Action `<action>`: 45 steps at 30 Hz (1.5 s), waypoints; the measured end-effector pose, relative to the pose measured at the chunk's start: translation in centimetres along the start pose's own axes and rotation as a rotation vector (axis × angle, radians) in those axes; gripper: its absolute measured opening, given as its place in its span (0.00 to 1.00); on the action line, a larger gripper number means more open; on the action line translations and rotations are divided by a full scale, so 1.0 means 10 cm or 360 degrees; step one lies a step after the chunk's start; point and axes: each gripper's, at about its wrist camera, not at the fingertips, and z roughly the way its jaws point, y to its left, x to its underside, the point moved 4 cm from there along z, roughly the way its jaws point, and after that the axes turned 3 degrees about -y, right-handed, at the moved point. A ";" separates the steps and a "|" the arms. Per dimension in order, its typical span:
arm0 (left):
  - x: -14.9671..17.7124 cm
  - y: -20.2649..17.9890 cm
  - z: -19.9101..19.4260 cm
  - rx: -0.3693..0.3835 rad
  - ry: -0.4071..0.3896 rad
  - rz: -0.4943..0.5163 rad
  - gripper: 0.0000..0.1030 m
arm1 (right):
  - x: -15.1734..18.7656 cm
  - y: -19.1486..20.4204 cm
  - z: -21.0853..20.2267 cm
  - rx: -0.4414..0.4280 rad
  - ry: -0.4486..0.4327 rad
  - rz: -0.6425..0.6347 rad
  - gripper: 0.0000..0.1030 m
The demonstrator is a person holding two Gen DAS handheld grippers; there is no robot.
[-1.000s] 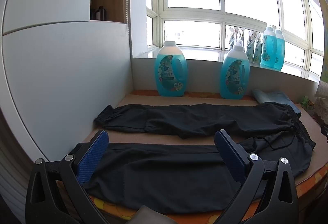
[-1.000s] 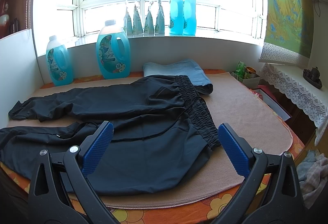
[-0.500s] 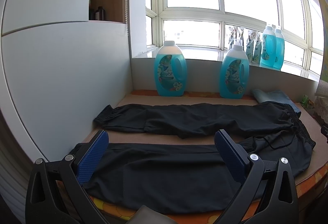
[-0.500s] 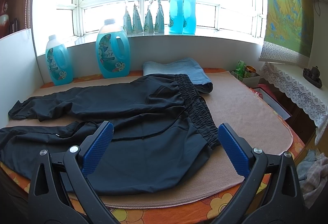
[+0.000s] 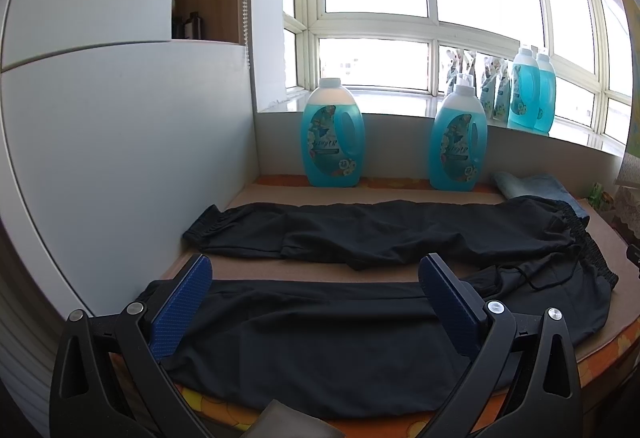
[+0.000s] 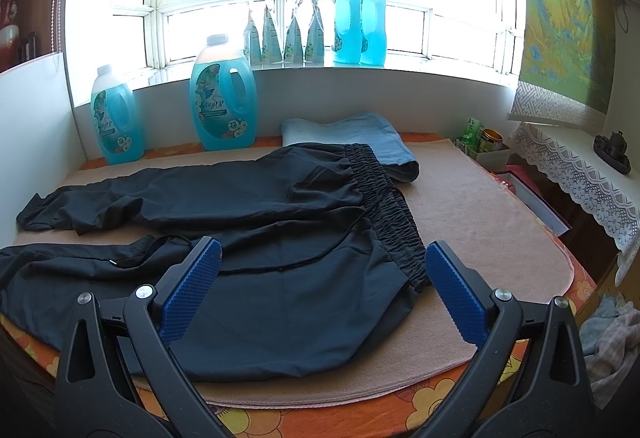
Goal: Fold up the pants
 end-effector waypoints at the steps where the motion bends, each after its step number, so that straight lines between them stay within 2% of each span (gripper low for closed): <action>1: 0.00 0.01 0.01 -0.0001 0.0001 -0.0002 1.00 | 0.01 0.01 -0.01 -0.0008 -0.0002 0.0003 1.00; 12: 0.06 0.24 0.10 -0.0054 0.0008 -0.0048 1.00 | -0.05 0.15 0.07 -0.0135 -0.0046 -0.0033 1.00; 19: 0.06 0.44 0.16 -0.0007 -0.0038 -0.0063 1.00 | -0.12 0.23 0.18 -0.0114 -0.0070 -0.0112 1.00; 28: 0.09 0.51 0.39 0.0054 0.0034 -0.0052 0.97 | -0.23 0.26 0.33 -0.0174 -0.0147 -0.0223 1.00; 31: 0.10 0.44 0.48 0.0105 0.0059 -0.0025 0.95 | -0.29 0.28 0.46 -0.0175 -0.0109 -0.0279 1.00; 38: 0.04 0.33 0.78 0.0206 0.0139 0.0010 0.88 | -0.50 0.54 0.82 -0.0399 0.0017 -0.0414 1.00; 42: -0.02 0.31 0.98 0.0191 0.0172 0.0062 0.86 | -0.67 0.79 1.06 -0.0515 0.0042 -0.0480 1.00; 45: -0.09 0.30 1.14 0.0226 0.0216 0.0075 0.84 | -0.77 1.01 1.30 -0.0619 0.0090 -0.0514 1.00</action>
